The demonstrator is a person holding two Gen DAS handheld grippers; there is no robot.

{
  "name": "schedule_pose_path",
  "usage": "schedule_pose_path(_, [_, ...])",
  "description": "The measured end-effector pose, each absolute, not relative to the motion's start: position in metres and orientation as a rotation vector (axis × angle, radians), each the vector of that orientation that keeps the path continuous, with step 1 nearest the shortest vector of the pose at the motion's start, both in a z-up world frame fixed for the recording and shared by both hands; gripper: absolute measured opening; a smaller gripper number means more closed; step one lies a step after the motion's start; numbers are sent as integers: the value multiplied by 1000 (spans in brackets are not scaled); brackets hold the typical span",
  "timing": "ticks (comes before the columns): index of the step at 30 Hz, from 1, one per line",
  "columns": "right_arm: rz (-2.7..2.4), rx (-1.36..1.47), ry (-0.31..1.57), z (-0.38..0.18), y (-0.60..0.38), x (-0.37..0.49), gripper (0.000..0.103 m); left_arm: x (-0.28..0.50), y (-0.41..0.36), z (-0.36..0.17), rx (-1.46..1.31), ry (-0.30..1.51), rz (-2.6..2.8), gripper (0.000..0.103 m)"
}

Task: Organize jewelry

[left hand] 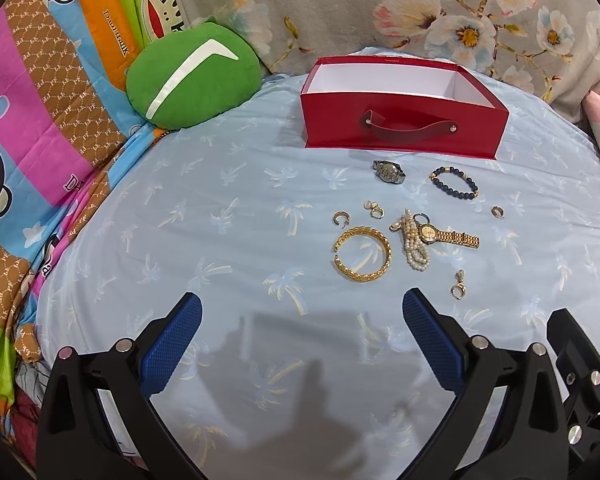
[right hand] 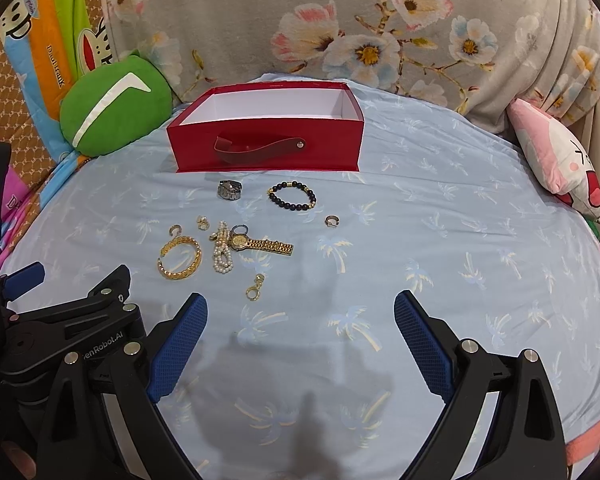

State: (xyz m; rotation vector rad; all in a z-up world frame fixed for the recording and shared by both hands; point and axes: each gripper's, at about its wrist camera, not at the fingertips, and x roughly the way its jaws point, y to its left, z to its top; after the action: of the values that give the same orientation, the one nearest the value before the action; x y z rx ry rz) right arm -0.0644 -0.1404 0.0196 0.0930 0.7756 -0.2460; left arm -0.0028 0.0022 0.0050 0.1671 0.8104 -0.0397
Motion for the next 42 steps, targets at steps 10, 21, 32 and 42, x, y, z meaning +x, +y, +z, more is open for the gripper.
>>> schedule_pose_path(10, [-246, 93, 778, 20, -140, -63, 93, -2, 2, 5, 169, 811, -37, 98])
schedule_pose_path(21, [-246, 105, 791, 14, -142, -60, 93, -3, 2, 3, 171, 818, -34, 98])
schedule_pose_path(32, [-249, 104, 795, 12, -141, -60, 93, -4, 3, 0, 171, 821, -33, 98])
schedule_pose_path(42, [-248, 105, 795, 12, -141, -60, 93, -3, 5, -1, 169, 823, -31, 98])
